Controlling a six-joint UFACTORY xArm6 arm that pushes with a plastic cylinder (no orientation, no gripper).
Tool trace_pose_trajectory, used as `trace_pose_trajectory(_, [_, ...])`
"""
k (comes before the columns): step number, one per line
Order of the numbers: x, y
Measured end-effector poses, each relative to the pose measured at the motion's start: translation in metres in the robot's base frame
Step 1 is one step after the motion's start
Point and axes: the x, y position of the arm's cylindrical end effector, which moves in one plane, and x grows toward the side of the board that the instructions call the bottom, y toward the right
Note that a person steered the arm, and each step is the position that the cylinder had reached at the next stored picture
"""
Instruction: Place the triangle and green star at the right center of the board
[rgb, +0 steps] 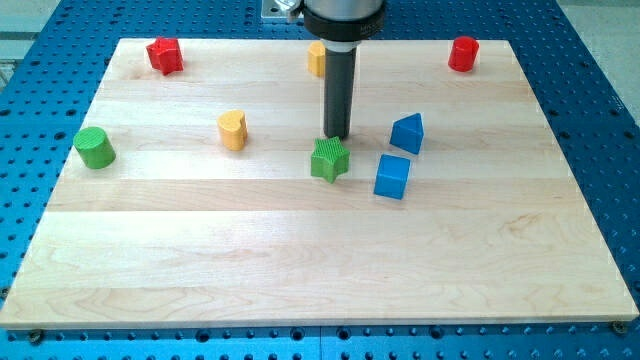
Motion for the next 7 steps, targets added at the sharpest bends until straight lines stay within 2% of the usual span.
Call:
trace_pose_trajectory(1, [-0.001,0.001])
trace_pose_trajectory(2, [-0.001,-0.028])
trace_pose_trajectory(3, [0.013,-0.063])
trace_pose_trajectory(4, [0.046,-0.063])
trace_pose_trajectory(5, [0.057,-0.081])
trace_pose_trajectory(6, [0.077,-0.051])
trace_pose_trajectory(7, [0.077,0.028])
